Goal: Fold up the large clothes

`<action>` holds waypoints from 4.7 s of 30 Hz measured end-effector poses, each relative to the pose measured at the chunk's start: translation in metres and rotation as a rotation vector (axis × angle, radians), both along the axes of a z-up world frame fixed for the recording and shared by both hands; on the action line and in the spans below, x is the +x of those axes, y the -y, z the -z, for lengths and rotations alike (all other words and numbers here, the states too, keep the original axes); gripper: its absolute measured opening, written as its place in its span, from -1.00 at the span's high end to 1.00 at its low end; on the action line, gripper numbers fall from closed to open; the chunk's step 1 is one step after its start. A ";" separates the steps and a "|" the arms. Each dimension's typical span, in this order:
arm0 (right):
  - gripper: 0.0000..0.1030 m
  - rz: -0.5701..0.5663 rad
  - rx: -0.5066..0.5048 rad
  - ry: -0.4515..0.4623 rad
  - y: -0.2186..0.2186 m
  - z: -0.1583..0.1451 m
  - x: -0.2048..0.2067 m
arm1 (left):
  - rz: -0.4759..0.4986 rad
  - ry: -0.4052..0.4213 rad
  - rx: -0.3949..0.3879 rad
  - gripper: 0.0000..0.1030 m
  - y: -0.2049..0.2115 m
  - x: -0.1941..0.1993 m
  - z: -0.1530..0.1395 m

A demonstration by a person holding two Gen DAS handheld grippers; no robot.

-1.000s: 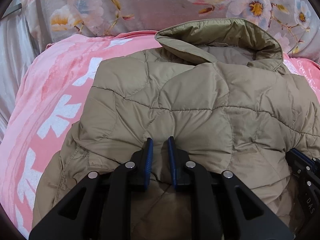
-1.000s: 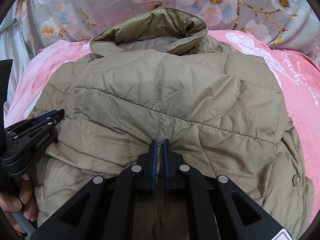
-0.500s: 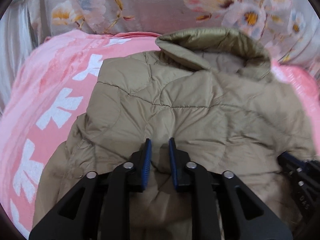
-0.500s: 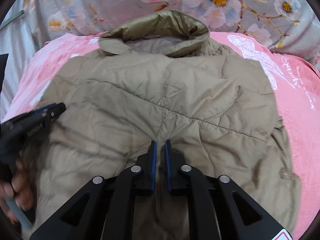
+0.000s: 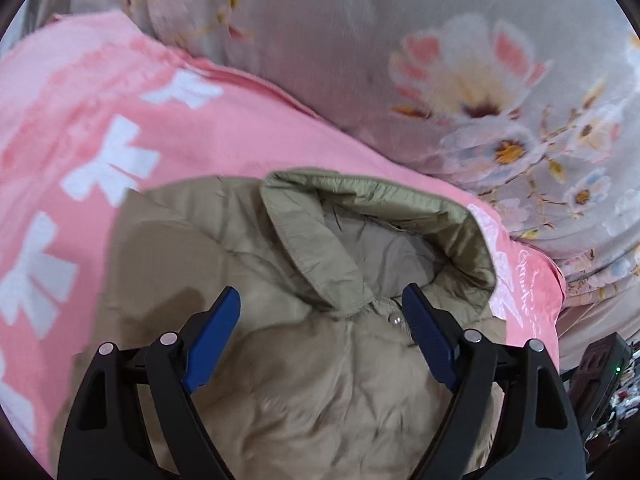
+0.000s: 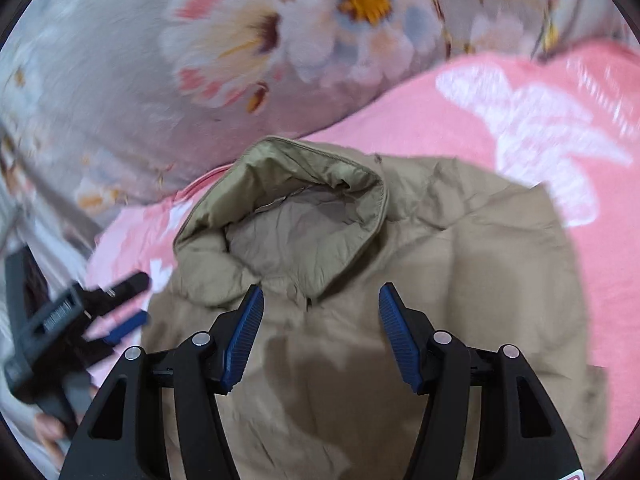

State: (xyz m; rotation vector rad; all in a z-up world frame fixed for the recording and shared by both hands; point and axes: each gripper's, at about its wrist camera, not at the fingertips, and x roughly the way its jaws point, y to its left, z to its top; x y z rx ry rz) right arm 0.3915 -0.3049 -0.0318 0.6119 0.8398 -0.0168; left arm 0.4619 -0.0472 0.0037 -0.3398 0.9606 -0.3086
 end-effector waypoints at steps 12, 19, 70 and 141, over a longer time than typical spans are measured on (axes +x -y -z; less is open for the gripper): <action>0.95 -0.029 -0.152 -0.029 -0.016 0.028 0.015 | 0.062 -0.003 0.213 0.79 0.031 0.009 0.050; 0.99 -0.051 -0.230 -0.089 -0.021 0.049 0.016 | 0.086 0.047 0.316 0.86 0.037 0.002 0.073; 1.00 -0.157 -0.438 -0.200 -0.001 0.059 0.062 | 0.160 0.022 0.330 0.72 0.041 0.063 0.069; -0.21 0.024 -0.206 -0.110 0.047 0.006 -0.366 | 0.059 -0.033 0.247 -0.80 -0.167 -0.214 -0.001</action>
